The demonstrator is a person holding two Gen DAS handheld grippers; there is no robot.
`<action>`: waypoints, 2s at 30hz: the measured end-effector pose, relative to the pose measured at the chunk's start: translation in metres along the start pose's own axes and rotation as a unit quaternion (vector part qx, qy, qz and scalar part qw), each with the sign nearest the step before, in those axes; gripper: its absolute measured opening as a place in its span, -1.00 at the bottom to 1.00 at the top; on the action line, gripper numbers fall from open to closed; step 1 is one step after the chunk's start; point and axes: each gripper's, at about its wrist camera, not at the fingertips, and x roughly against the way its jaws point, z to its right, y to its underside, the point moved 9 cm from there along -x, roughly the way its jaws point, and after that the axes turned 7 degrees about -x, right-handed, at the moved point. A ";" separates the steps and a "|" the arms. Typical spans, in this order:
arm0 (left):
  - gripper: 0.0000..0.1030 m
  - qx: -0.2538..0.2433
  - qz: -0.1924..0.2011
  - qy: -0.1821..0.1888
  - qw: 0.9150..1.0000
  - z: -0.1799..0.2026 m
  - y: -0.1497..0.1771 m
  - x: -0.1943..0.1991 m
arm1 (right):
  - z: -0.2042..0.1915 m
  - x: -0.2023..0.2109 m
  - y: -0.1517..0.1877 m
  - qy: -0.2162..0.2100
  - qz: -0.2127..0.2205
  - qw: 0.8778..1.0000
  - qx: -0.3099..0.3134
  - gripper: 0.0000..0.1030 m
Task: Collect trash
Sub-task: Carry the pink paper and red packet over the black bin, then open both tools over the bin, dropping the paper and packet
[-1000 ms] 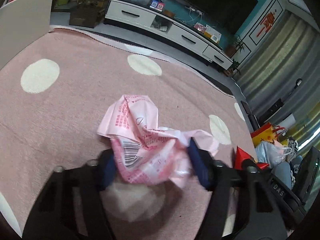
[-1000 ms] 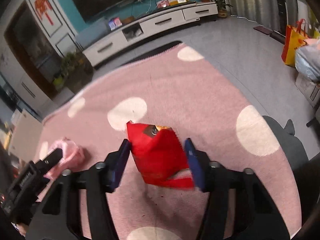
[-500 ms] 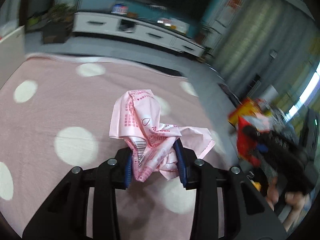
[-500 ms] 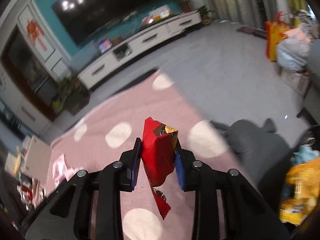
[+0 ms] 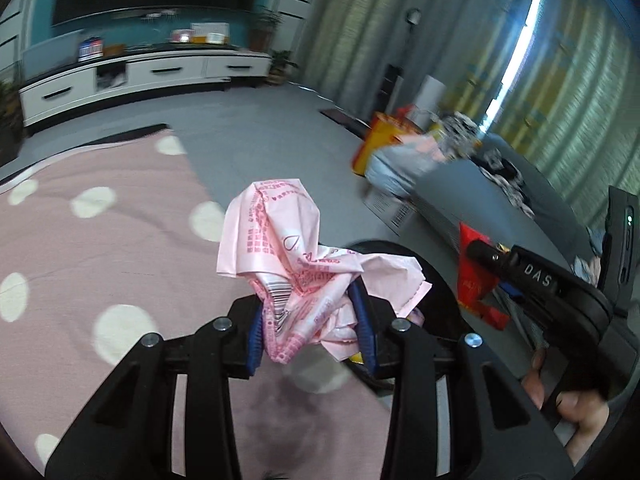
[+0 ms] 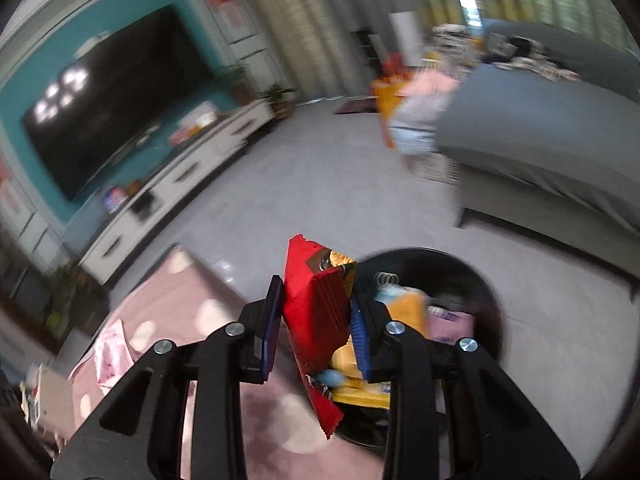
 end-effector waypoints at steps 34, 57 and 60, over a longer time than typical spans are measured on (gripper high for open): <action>-0.14 -0.027 -0.152 0.095 0.983 0.101 0.058 -0.155 | 0.109 -0.062 0.019 0.065 -0.109 0.982 -0.140 -0.34; 0.93 -0.040 -0.081 0.093 0.992 0.092 0.021 -0.096 | 0.095 -0.029 0.000 0.045 -0.070 0.987 -0.134 0.30; 0.94 -0.042 -0.061 0.078 0.994 0.086 0.008 -0.075 | 0.091 -0.015 -0.008 0.049 -0.048 0.989 -0.128 0.50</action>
